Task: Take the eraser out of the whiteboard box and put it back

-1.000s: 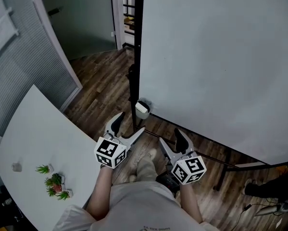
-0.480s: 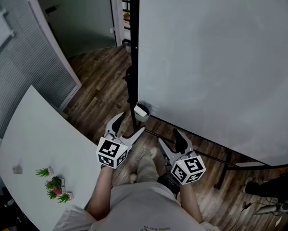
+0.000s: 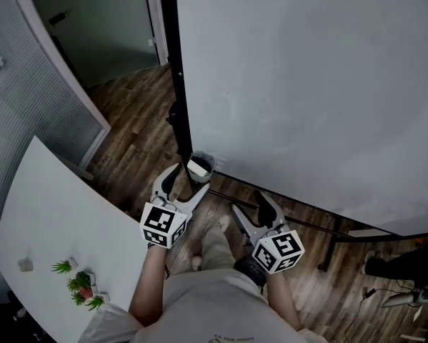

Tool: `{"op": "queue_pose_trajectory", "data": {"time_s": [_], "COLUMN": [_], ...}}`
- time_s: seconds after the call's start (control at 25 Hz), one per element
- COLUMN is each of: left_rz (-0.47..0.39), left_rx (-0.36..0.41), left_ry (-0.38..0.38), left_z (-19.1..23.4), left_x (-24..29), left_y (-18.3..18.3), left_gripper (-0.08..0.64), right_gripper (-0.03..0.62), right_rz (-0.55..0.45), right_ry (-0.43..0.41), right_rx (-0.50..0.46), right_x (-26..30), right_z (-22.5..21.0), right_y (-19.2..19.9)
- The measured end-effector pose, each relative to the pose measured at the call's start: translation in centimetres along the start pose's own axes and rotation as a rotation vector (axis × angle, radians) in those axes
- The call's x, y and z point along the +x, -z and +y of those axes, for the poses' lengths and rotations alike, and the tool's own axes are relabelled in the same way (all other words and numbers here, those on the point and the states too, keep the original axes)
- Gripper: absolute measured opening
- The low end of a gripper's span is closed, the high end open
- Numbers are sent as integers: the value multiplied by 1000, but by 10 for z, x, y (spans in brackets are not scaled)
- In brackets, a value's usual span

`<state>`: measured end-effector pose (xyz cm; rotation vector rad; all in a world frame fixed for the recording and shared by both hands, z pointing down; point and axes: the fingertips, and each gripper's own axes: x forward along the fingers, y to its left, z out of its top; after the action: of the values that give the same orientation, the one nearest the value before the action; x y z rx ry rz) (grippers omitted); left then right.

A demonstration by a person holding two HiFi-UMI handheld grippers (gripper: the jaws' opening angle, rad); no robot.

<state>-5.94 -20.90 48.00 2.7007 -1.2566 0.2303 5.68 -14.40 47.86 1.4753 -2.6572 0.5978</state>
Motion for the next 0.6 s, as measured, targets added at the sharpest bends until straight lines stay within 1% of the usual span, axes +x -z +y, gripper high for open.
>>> {"op": "queue_pose_trajectory", "data": {"time_s": [0.16,0.6], "left_rz": [5,-4], "left_rx": [12,35], "left_ry": [0,21], "left_z": [3,4], "left_x": [7,25], "left_y": [1,0], "left_gripper": [337,319], "right_gripper": [308,307], "right_rz": [4,24], "right_ry": [8,-16], "right_rx": [4,11], "right_x": [5,18], "right_z": [-6,-11], "right_y": [-1,1]}}
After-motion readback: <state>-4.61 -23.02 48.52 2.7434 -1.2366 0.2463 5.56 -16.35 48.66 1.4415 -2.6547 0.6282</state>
